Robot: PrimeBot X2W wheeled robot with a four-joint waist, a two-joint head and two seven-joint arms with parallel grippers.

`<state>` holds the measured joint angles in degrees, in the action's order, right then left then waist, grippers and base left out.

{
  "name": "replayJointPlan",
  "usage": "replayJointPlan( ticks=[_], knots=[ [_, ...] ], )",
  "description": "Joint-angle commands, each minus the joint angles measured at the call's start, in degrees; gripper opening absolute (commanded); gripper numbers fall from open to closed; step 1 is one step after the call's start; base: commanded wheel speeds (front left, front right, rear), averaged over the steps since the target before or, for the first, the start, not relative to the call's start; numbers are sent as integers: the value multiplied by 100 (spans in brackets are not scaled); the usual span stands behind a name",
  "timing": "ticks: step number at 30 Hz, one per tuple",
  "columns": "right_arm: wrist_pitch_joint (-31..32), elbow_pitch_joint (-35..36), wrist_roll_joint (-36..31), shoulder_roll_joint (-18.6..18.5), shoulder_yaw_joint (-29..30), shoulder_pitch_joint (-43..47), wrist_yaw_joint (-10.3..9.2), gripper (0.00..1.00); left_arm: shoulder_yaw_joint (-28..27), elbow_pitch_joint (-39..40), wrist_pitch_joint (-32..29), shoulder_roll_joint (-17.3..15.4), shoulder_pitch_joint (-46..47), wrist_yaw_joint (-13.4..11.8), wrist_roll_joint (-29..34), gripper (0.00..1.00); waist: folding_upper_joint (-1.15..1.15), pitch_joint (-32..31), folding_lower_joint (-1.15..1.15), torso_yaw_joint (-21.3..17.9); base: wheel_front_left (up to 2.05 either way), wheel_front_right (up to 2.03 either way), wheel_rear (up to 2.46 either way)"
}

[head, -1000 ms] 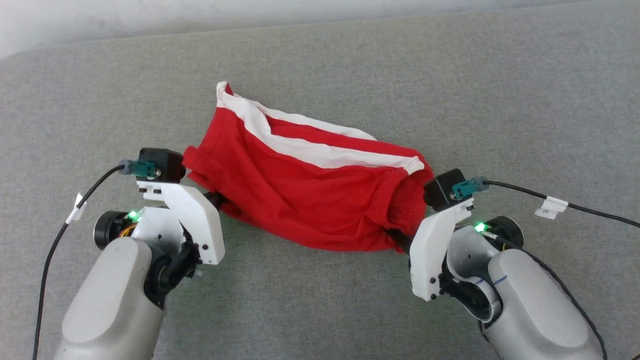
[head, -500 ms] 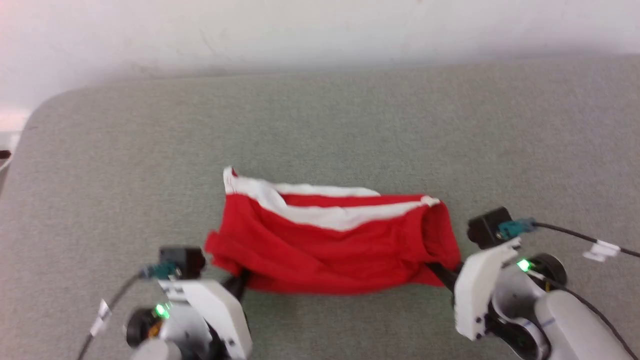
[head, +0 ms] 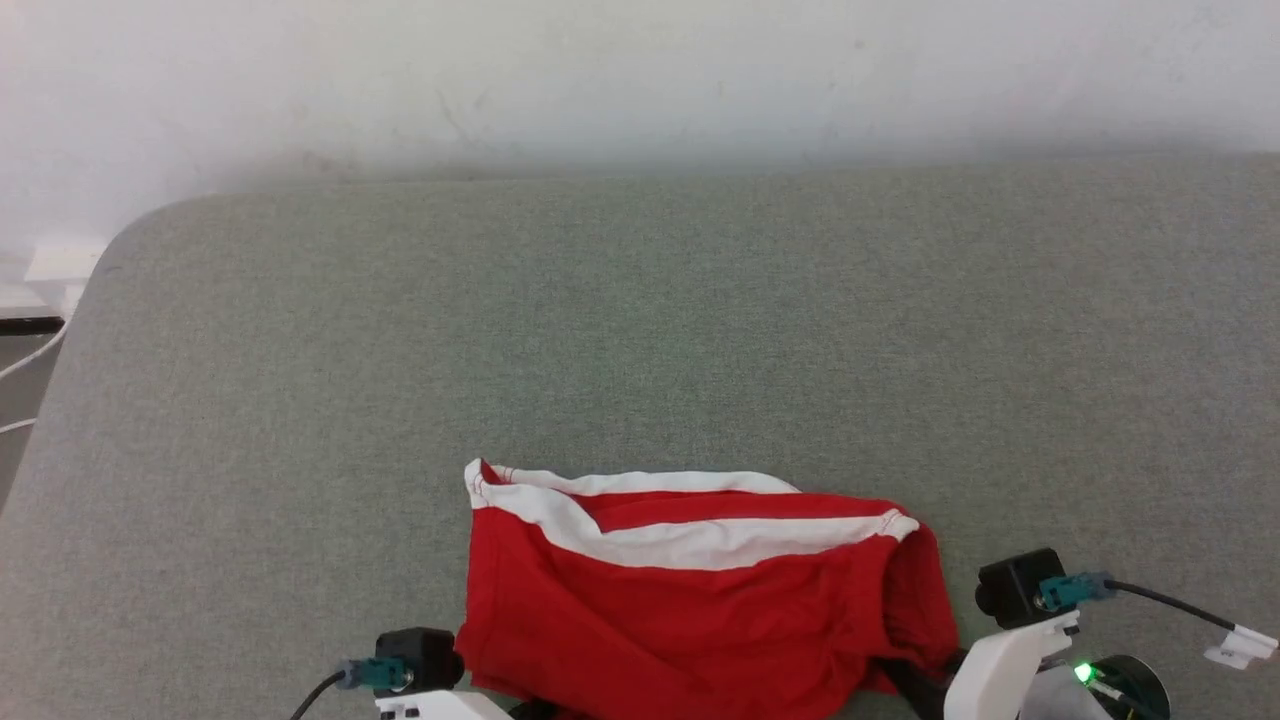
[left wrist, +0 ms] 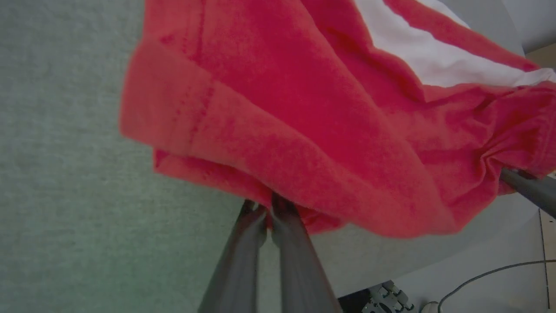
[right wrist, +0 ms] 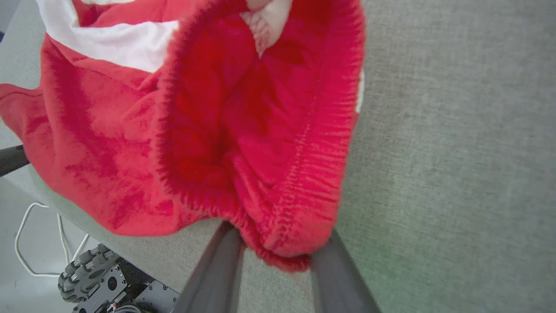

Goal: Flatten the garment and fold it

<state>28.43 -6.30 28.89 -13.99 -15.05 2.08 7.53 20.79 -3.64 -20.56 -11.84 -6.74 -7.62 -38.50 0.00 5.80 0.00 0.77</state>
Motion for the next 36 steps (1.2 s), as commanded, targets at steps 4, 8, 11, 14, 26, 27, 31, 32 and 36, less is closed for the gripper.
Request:
replayJointPlan(
  ticks=[4, 8, 11, 14, 26, 27, 31, 32, 36],
  knots=[
    [-332, 178, -222, 114, 200, 302, -4, 100, -94, -120, 123, 48, -28, -38, -79, 100, 0, -62, 0, 9, 0, 0, 0],
    [-692, 615, -486, 215, 470, 680, -4, 100, -348, 46, 440, -14, -62, -191, -28, 100, 0, -151, 0, 26, 0, 0, 0],
    [-746, 1078, -664, 321, 663, 994, -4, 100, -579, 234, 691, -159, -109, -401, 131, 100, 0, -225, 0, 23, 0, 0, 0],
    [-650, 1581, -833, 451, 853, 1234, -4, 100, -780, 436, 1033, -304, -72, -563, 361, 100, 0, -275, 0, 27, 0, 0, 0],
    [172, 2233, -1473, 739, 802, 1015, -4, 100, -911, 715, 3050, -440, 400, -510, 1340, 100, 0, -206, 0, 165, 0, 0, 0],
    [208, 2103, -1566, 716, 829, 948, -4, 100, -870, 700, 3091, -423, 421, -503, 1374, 100, 0, -178, 0, 205, 0, 0, 0],
    [226, 1718, -1681, 715, 983, 760, -4, 100, -785, 647, 3143, -374, 489, -492, 1424, 100, 0, -72, 0, 342, 0, 0, 0],
    [233, 1603, -1662, 738, 1042, 703, -4, 100, -764, 642, 3155, -358, 514, -494, 1437, 100, 0, -34, 0, 373, 0, 0, 0],
    [304, 1135, -1618, 672, 1162, 491, -4, 100, -688, 645, 3205, -312, 636, -492, 1495, 100, 0, 171, 0, 512, 0, 0, 0]
  ],
)
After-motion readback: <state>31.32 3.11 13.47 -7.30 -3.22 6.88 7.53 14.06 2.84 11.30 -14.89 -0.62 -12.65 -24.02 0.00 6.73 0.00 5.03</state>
